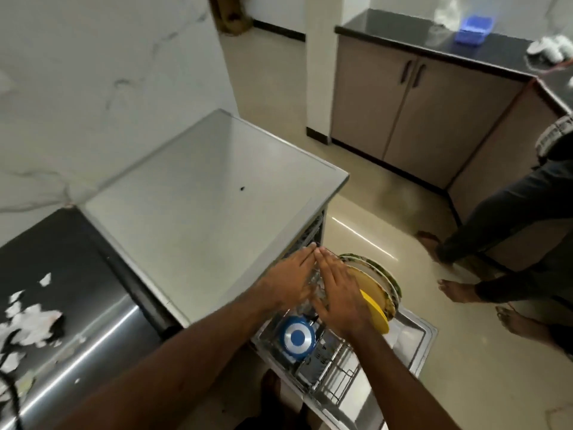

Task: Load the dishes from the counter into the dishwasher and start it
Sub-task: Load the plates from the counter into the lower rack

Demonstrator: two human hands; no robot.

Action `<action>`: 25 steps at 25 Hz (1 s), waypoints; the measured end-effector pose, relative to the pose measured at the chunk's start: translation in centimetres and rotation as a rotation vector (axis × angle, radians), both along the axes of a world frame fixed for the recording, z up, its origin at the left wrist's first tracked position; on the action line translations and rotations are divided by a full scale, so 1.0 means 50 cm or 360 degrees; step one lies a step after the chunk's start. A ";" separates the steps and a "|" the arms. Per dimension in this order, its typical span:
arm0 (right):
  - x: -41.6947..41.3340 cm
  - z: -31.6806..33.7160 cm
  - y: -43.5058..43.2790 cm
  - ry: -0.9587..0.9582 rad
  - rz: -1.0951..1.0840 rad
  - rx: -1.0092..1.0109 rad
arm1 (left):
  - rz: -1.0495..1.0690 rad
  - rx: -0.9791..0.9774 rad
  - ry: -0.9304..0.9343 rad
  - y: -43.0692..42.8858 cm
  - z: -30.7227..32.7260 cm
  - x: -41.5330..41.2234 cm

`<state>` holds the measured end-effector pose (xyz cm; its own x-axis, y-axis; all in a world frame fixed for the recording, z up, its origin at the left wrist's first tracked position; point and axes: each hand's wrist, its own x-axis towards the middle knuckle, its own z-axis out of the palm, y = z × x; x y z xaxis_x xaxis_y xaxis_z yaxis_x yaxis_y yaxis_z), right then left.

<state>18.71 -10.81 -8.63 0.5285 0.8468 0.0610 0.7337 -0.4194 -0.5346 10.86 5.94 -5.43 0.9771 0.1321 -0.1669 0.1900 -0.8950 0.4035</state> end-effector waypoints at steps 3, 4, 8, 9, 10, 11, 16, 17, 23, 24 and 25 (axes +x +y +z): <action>-0.027 0.035 0.064 -0.0099 0.0253 0.0029 | 0.0257 -0.0001 -0.0100 0.035 0.038 -0.090; -0.047 0.047 0.094 -0.0115 0.0342 0.0025 | 0.0366 0.0017 -0.0105 0.052 0.047 -0.132; -0.147 0.067 0.215 -0.0164 0.0622 0.0032 | 0.0757 0.0180 -0.0053 0.111 0.065 -0.319; -0.182 0.070 0.251 -0.0164 0.0706 0.0019 | 0.0879 0.0207 -0.0049 0.128 0.071 -0.382; -0.218 0.074 0.282 -0.0151 0.0777 0.0009 | 0.1003 0.0216 -0.0036 0.142 0.079 -0.445; -0.254 0.078 0.312 -0.0134 0.0831 0.0004 | 0.1125 0.0216 -0.0026 0.154 0.088 -0.510; -0.485 0.106 0.418 -0.0092 0.1054 0.0019 | 0.1699 0.0149 0.0015 0.154 0.122 -0.862; -0.534 0.110 0.434 -0.0087 0.1094 0.0014 | 0.1813 0.0130 0.0029 0.143 0.126 -0.928; -0.843 0.120 0.507 -0.0106 0.1402 -0.0243 | 0.2324 0.0069 0.0239 0.074 0.124 -1.265; -0.894 0.120 0.513 -0.0103 0.1453 -0.0310 | 0.2383 0.0054 0.0283 0.063 0.118 -1.313; -0.941 0.120 0.520 -0.0104 0.1507 -0.0357 | 0.2421 0.0034 0.0331 0.054 0.112 -1.355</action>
